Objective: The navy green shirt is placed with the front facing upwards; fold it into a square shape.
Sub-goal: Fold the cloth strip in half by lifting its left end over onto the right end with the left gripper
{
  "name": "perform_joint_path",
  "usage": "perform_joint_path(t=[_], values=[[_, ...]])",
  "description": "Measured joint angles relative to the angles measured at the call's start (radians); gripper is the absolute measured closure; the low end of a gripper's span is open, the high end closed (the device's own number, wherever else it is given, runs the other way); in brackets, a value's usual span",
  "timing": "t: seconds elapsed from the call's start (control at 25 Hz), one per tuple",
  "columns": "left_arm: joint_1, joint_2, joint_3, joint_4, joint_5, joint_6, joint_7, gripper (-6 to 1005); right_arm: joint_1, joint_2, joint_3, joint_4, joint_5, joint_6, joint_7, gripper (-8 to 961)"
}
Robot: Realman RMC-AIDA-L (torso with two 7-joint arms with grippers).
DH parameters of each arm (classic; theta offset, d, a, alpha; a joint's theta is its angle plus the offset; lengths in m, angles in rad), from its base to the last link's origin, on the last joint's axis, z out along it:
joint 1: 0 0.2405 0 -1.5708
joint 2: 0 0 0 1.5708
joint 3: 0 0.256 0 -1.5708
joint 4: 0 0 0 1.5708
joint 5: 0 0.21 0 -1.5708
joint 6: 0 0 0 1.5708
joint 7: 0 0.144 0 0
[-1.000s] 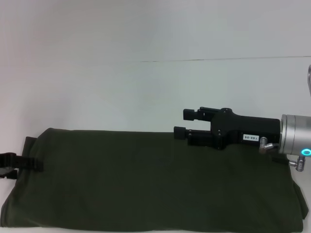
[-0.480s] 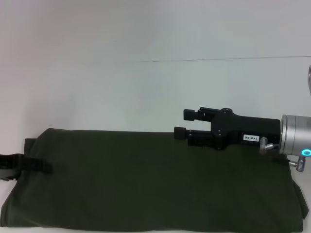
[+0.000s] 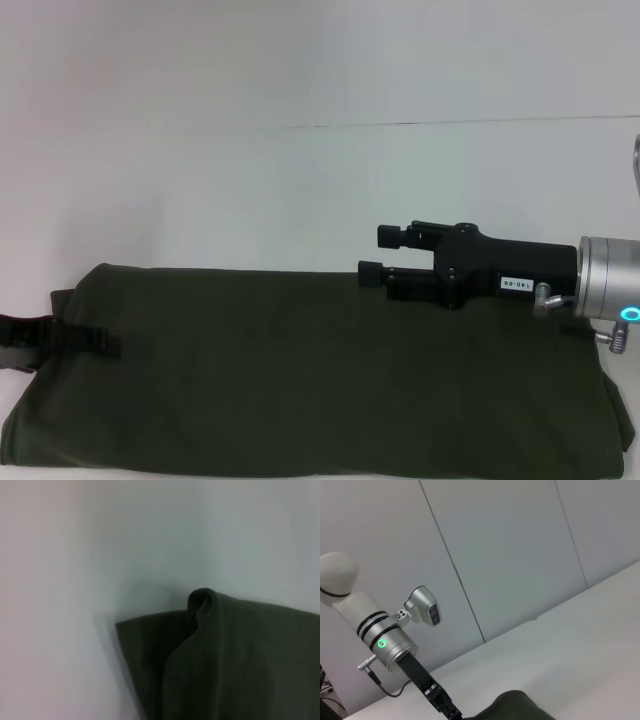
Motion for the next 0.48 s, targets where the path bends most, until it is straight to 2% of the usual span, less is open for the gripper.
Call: perform_joint_path(t=[0.48], values=[[-0.002,-0.002,0.006,0.000,0.000,0.008,-0.026,106,-0.001,0.000,0.000,0.000,0.000,0.000,0.000,169]])
